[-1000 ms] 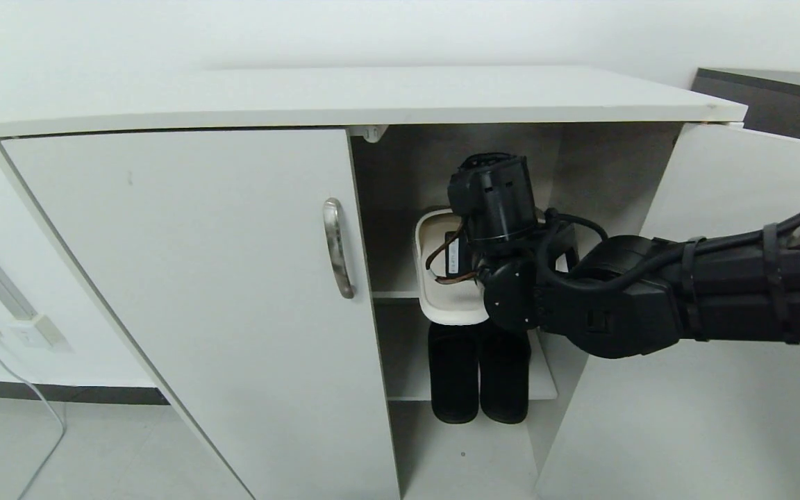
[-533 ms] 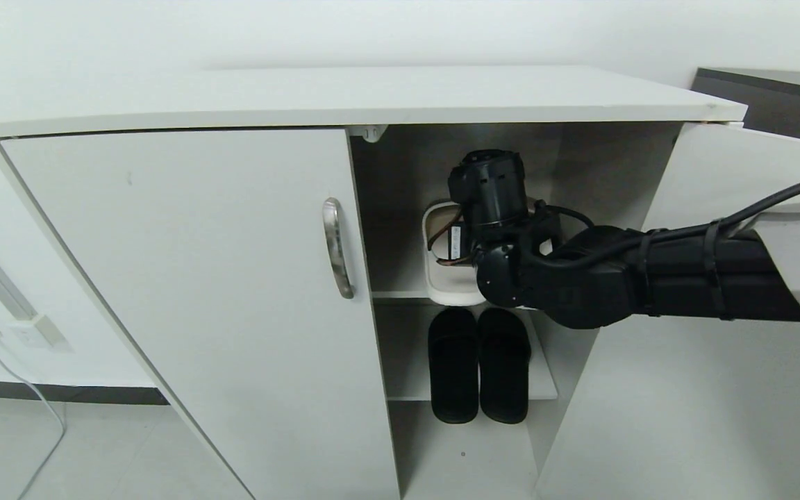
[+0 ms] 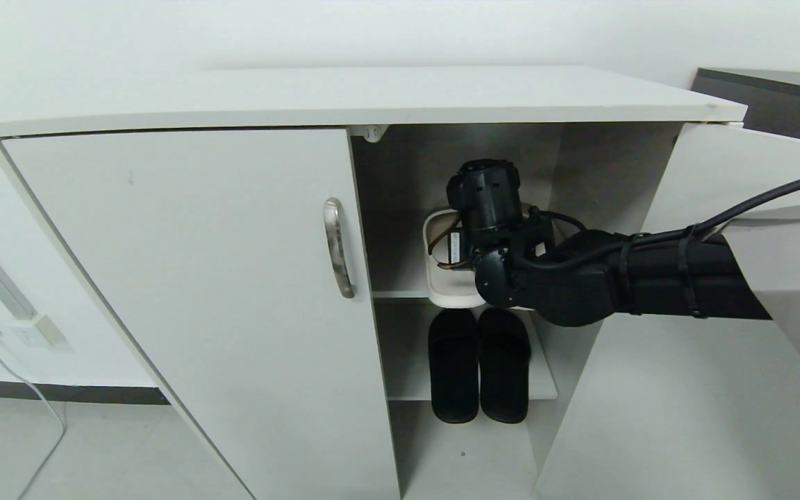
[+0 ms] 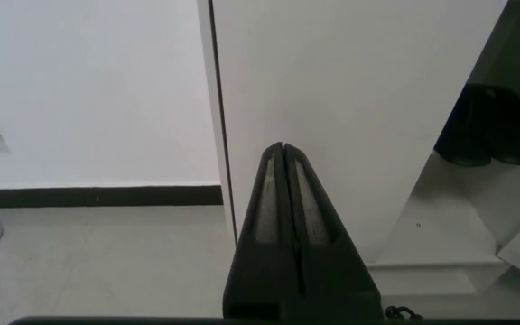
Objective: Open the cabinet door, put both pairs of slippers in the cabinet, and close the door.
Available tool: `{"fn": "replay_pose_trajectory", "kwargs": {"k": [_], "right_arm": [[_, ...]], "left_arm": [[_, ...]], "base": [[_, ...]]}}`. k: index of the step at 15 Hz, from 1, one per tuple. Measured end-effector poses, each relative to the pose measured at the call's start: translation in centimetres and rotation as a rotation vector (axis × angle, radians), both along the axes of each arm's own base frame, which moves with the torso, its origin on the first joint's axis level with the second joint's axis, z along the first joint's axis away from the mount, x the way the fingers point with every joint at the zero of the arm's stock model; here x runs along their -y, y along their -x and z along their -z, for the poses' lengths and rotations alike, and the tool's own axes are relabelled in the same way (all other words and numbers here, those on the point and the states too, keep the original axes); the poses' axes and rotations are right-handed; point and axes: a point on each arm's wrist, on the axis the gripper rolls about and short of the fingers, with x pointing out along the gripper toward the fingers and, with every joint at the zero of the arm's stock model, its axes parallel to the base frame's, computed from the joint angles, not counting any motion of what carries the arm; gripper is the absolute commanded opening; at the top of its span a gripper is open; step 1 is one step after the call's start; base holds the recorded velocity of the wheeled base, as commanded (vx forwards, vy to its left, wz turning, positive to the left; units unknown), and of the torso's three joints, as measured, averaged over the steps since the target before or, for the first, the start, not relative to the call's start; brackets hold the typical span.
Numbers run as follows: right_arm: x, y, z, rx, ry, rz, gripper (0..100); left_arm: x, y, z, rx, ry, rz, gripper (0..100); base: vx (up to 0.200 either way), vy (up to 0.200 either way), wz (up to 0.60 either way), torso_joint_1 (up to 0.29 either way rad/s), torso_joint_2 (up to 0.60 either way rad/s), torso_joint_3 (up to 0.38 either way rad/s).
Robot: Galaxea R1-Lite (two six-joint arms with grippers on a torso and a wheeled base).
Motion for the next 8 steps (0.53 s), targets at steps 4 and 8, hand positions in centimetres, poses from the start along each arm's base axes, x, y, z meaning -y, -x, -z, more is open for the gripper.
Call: {"fn": "replay_pose_trajectory", "kwargs": {"k": [4, 8], "right_arm": [[-0.02, -0.07, 0.26, -0.005, 0.000, 0.003, 100], [0.25, -0.15, 0.58, -0.013, 0.006, 0.011, 100]], "left_arm": [[0.00, 0.00, 0.00, 0.000, 0.000, 0.000, 0], [0.00, 0.00, 0.00, 0.000, 0.000, 0.000, 0]], "base": [[0.000, 0.000, 0.00, 0.000, 0.00, 0.000], [0.000, 0.000, 0.00, 0.000, 0.00, 0.000]]}}
